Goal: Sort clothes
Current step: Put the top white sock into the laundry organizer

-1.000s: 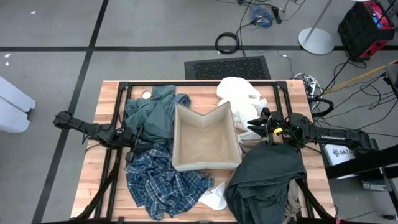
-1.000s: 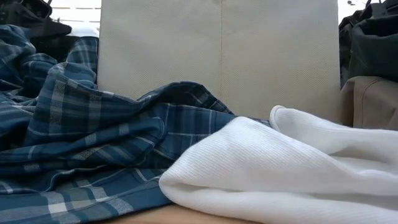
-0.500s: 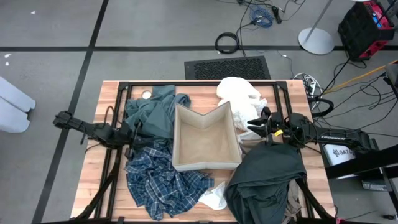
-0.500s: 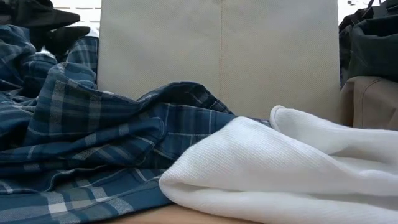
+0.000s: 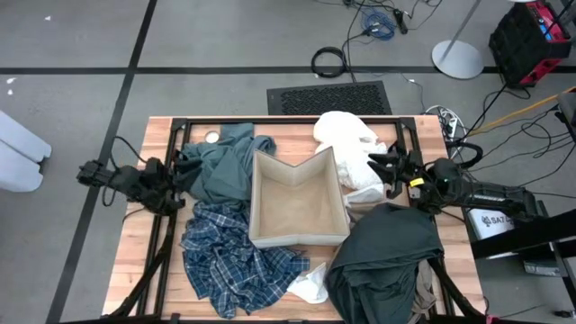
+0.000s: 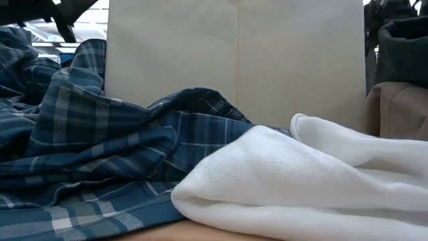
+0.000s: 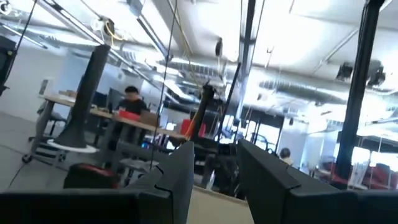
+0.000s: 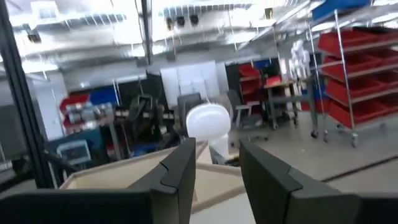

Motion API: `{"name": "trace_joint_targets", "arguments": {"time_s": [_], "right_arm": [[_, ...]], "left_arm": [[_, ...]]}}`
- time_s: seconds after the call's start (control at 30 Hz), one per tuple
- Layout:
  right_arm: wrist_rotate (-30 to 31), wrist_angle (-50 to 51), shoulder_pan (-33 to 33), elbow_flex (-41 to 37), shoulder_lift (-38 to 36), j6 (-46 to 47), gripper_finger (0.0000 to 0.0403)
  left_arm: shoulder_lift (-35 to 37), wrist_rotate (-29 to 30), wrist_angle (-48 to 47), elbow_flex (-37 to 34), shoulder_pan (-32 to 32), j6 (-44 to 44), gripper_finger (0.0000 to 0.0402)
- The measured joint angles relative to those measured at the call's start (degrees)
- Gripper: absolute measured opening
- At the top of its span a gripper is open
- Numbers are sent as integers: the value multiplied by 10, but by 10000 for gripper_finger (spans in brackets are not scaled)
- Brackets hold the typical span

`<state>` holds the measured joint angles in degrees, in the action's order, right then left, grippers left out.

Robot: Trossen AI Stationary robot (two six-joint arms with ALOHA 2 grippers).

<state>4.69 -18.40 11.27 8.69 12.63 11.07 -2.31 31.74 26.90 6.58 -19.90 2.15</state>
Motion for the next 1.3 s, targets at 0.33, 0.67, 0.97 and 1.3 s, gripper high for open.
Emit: {"name": "trace_joint_targets", "arguments": {"time_s": [0.33, 0.67, 0.97, 1.3], "right_arm": [[112, 434, 0, 241, 139, 14, 155], [115, 734, 0, 364, 319, 122, 231], [51, 845, 25, 365, 469, 164, 240], [39, 852, 34, 365, 555, 79, 240]], "left_arm": [[-7, 34, -202, 141, 0, 109, 132], [-18, 178, -252, 189, 0, 131, 132], [-134, 218, -259, 239, 0, 164, 132], [-204, 208, -261, 257, 0, 148, 132]]}}
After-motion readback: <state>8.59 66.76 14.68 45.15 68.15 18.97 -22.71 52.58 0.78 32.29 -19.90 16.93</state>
